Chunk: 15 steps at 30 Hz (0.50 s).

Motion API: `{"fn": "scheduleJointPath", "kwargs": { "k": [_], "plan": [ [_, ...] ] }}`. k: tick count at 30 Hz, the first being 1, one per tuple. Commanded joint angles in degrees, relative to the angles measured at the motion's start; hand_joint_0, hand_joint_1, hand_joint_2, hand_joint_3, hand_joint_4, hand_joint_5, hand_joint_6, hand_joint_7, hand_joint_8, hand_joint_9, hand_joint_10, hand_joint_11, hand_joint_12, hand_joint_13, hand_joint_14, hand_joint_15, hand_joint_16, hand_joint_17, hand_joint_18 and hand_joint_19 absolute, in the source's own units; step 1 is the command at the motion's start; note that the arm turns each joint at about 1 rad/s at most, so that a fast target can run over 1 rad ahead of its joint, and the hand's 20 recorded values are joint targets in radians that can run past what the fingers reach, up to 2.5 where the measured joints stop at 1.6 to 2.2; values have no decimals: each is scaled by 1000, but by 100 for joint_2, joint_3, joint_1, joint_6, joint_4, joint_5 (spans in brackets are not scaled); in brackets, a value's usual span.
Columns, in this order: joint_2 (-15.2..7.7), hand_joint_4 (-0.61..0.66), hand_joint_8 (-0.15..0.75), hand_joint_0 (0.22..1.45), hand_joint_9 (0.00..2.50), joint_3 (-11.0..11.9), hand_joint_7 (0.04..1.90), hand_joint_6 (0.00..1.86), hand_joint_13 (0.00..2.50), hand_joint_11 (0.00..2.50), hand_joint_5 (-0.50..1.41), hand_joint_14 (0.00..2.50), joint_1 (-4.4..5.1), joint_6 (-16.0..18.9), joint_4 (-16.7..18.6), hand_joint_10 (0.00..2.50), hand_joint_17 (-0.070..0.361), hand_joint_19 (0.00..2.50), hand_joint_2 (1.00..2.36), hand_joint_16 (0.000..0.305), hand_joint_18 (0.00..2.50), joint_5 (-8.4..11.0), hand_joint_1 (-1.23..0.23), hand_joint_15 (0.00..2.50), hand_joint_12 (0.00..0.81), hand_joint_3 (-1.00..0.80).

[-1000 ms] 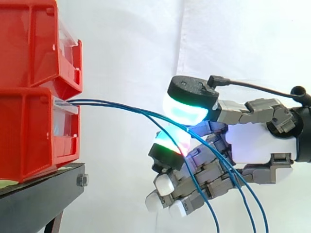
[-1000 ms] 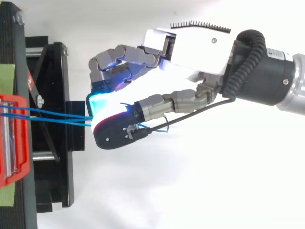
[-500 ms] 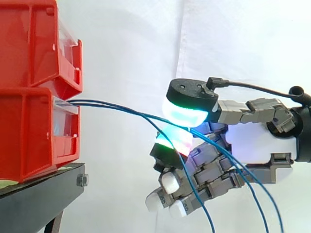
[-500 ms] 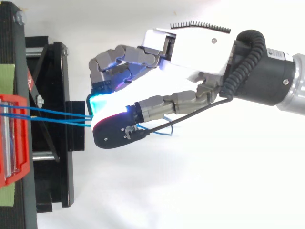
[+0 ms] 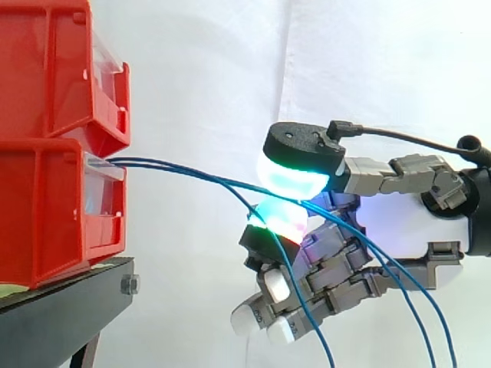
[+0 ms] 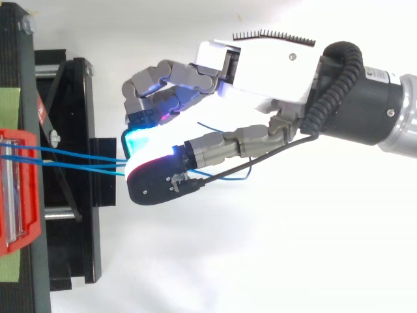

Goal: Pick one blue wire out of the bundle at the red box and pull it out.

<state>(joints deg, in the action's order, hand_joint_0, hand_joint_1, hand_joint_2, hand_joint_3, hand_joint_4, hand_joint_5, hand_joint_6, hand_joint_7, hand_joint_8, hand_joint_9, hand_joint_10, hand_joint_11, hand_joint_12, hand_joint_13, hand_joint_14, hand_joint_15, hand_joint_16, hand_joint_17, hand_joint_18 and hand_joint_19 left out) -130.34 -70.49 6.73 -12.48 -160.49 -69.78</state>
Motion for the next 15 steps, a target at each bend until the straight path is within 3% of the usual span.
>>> {"fn": "scheduleJointPath", "kwargs": {
  "k": [1,6,10,15],
  "plan": [
    [0,294,272,589,1146,8,1245,677,591,1271,-113,14,3,0,0,29,131,411,1019,58,408,0,-735,329,368,-210],
    [0,302,276,594,1124,158,1250,675,576,1261,-114,16,-5,0,-18,29,131,411,1018,58,404,-9,-754,326,366,-214],
    [0,293,269,593,1172,158,1257,678,636,1500,-116,19,-5,0,-26,24,131,418,1019,58,402,-27,-744,440,363,-206],
    [0,293,272,593,1180,167,1240,683,646,1567,-117,19,-5,0,-26,19,131,418,1019,58,405,-27,-739,447,365,-208]
  ]
}}
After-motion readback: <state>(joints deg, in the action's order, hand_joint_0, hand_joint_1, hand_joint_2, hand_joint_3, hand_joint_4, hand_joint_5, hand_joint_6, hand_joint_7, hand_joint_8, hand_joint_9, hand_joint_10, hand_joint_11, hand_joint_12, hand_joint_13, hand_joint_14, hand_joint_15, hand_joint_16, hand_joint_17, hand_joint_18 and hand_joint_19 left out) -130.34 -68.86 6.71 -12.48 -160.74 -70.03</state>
